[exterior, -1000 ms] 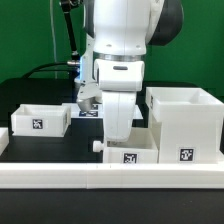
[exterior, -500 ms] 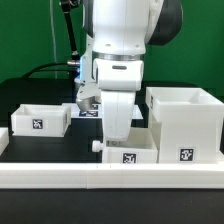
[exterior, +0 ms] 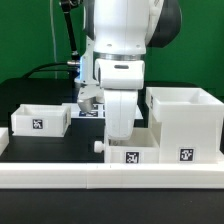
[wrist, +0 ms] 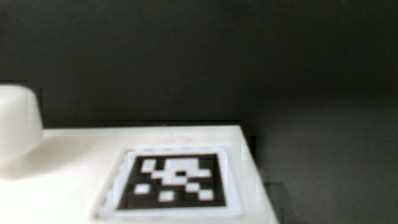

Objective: Assemble drawer

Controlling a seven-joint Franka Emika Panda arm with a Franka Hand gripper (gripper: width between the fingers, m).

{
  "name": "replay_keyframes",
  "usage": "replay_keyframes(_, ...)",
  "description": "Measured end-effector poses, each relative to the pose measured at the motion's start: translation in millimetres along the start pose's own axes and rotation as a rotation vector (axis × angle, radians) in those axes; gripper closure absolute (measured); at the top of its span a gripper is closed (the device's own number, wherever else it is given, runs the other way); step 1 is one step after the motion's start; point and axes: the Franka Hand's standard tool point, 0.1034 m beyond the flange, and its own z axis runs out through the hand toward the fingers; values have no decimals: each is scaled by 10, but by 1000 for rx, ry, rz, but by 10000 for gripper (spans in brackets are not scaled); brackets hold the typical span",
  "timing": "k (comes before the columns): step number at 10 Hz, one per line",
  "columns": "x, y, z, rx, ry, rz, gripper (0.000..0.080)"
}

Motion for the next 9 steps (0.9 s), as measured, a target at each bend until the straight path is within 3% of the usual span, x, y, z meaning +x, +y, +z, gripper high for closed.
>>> replay_keyframes(1,-3,5,4,-15,2,6,757)
replay_keyframes(9,-14,22,11,-13,1,9,757)
